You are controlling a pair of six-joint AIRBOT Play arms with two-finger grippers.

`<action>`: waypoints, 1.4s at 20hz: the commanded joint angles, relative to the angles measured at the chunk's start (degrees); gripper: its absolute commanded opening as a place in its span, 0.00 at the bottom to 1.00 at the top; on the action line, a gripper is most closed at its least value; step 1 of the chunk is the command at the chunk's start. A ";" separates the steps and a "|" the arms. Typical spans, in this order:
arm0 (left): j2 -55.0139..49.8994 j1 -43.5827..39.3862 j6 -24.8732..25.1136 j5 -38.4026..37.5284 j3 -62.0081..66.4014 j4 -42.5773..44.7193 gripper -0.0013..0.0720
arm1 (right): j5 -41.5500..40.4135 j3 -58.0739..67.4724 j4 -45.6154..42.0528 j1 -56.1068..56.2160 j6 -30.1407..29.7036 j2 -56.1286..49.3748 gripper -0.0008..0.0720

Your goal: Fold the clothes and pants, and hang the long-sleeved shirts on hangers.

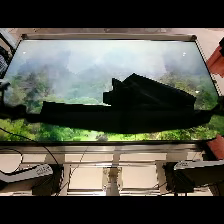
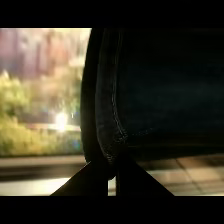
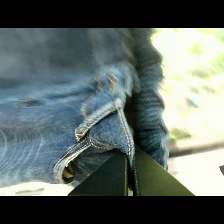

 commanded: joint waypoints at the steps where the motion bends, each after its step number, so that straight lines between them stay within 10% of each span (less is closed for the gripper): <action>1: 0.04 -0.55 1.27 0.11 -9.09 3.63 0.05 | -1.51 -9.35 -5.88 -1.05 -1.25 1.95 0.04; 10: 0.07 -0.50 -1.33 0.63 -13.35 3.10 0.13 | -4.20 -18.14 -11.76 -1.07 -1.20 2.01 0.04; 11: 0.35 -0.50 -1.31 -0.02 -13.09 1.86 0.38 | -4.07 -18.10 -11.65 -1.05 -1.20 2.01 0.13; 12: 0.90 -0.50 -1.27 -0.28 -12.52 0.83 0.51 | -3.52 -17.81 -11.65 -1.05 -1.20 2.01 0.41; 14: 2.56 -0.50 -1.27 -0.28 -9.75 -0.87 0.51 | -2.56 -16.39 -10.82 -0.98 -1.01 2.03 0.67; 21: 7.02 -3.67 0.22 -0.02 9.05 -30.97 0.69 | 0.11 -3.78 -5.25 -1.01 2.32 2.03 0.67; 28: 3.37 -35.89 -4.04 24.63 14.12 -36.02 0.68 | -4.90 -0.26 9.53 0.22 1.51 2.08 0.67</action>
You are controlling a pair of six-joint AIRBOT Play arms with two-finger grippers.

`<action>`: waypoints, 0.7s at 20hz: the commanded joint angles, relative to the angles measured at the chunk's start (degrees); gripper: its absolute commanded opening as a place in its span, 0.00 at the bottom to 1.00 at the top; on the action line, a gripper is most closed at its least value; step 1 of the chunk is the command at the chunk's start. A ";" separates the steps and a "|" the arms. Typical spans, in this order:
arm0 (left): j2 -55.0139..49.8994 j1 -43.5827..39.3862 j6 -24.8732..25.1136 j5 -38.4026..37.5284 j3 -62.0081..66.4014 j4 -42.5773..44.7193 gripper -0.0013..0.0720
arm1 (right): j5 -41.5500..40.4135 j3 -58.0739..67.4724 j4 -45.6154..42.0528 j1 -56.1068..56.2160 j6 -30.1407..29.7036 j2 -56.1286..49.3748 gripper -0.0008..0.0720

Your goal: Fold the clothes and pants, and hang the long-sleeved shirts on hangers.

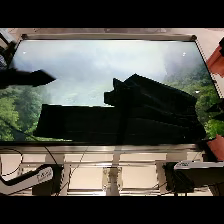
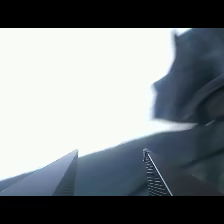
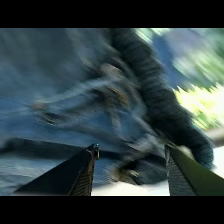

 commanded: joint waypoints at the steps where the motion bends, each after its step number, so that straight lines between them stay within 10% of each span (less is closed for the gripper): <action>1: -4.52 -17.73 -3.23 17.94 1.55 -3.30 0.68 | -3.08 0.98 4.83 1.42 -0.92 0.04 0.67; 14: -43.58 -38.88 -16.50 35.78 26.51 -5.73 0.68 | -9.14 0.98 5.33 9.64 -4.66 0.02 0.67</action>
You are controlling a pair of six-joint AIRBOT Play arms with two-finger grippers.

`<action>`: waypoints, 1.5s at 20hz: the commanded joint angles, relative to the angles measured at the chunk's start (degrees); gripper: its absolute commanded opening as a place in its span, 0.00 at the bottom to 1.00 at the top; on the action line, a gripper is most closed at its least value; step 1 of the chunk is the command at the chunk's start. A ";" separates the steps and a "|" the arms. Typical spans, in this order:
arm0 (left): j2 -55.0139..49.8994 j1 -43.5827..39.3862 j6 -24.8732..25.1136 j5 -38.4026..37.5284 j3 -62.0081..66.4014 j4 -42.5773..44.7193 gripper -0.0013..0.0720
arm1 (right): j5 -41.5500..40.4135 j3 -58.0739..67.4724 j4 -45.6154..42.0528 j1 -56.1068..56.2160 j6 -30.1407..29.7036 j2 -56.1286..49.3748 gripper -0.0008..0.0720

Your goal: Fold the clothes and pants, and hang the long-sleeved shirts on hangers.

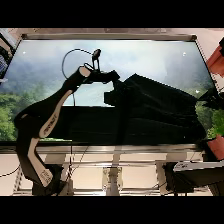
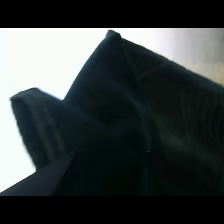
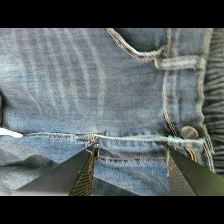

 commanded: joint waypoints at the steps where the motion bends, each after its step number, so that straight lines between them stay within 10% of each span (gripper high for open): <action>1: -5.49 -1.25 -6.71 2.67 4.90 4.66 0.68 | -2.21 0.07 0.42 0.96 -0.46 0.02 0.67; 5: -5.62 -1.27 -14.86 3.76 4.94 15.50 0.68 | -2.27 0.07 0.42 0.96 -0.46 -0.02 0.67; 19: -7.89 -3.08 -16.28 9.53 5.40 15.17 0.64 | -2.69 0.07 0.42 0.96 -0.46 -0.02 0.67; 22: -8.66 -3.56 -16.57 9.75 5.42 14.97 0.47 | -2.62 0.07 0.42 0.96 -0.46 -0.02 0.67; 25: -8.83 -3.26 -17.20 9.86 5.44 14.95 0.05 | -2.86 0.07 0.42 0.96 -0.46 -0.02 0.67; 30: -3.91 2.16 -18.01 4.57 5.55 19.23 0.05 | -4.11 0.07 0.37 0.96 -0.52 -0.02 0.67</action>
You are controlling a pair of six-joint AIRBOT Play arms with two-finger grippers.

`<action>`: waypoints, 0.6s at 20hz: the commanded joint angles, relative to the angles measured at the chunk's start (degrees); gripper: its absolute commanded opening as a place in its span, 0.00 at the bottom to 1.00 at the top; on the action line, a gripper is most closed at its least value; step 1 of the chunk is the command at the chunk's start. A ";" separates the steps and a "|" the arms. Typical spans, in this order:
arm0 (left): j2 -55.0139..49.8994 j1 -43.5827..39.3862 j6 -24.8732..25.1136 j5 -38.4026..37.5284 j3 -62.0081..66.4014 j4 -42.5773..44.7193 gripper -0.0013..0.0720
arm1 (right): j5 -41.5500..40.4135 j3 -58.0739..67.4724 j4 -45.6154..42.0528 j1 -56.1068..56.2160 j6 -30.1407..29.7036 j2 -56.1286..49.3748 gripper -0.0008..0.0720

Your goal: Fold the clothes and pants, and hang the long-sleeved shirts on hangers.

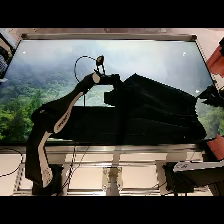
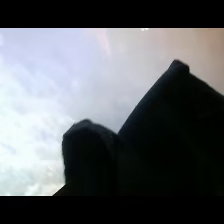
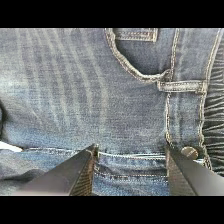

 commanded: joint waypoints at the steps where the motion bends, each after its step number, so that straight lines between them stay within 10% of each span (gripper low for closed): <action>1: 5.09 5.40 -0.96 -5.29 0.09 5.92 0.05 | -0.48 0.07 -0.04 0.02 -0.04 -0.02 0.67; 12: 23.93 30.47 -10.29 -27.76 0.11 35.39 0.05 | -1.20 -2.97 0.66 1.75 -0.04 -0.07 0.67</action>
